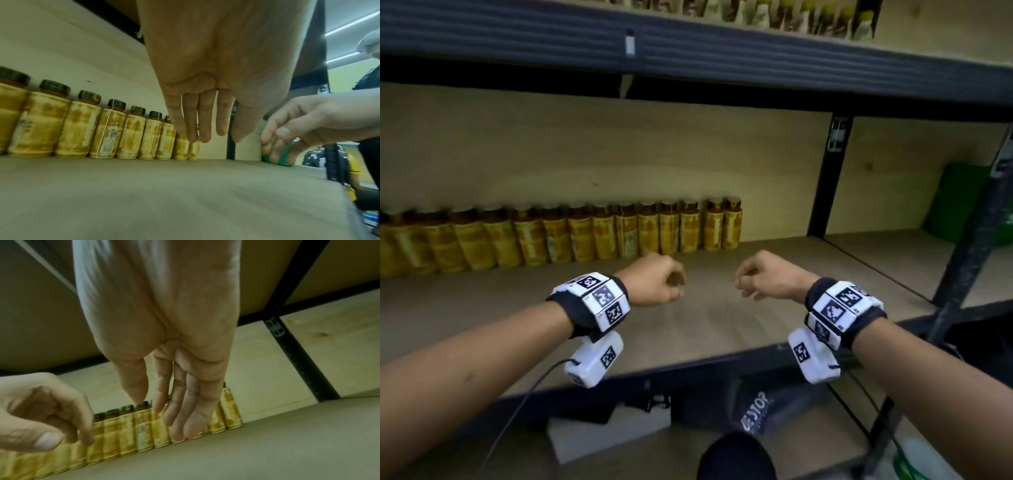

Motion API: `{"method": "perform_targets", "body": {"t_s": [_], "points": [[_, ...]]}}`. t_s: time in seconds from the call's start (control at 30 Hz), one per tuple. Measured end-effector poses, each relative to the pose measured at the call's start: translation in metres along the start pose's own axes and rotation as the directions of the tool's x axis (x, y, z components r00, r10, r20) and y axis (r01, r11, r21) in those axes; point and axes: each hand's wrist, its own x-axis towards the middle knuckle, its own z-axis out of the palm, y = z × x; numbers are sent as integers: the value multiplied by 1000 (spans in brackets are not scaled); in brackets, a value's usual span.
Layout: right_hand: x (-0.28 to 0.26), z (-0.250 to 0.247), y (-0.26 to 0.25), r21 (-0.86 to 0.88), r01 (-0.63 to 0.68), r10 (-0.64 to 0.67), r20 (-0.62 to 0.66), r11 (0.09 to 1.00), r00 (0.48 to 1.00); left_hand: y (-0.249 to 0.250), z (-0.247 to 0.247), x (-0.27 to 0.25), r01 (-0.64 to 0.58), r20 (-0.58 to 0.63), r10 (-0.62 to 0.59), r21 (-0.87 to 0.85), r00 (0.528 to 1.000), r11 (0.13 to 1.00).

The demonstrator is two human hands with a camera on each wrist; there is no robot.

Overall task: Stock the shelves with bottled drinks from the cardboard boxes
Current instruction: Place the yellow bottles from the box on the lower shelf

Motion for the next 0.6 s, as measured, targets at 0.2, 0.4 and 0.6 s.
{"method": "perform_targets", "body": {"t_s": [0.2, 0.4, 0.6], "points": [[-44, 61, -32, -80, 146, -133, 149, 986, 980, 5, 36, -101, 36, 96, -32, -39, 995, 999], [-73, 149, -36, -168, 344, -299, 247, 924, 922, -2, 97, -175, -1, -162, -11, -78, 987, 997], [-82, 254, 7, -106, 247, -188, 390, 963, 901, -21, 207, -225, 318, 231, -263, -247, 937, 915]]}}
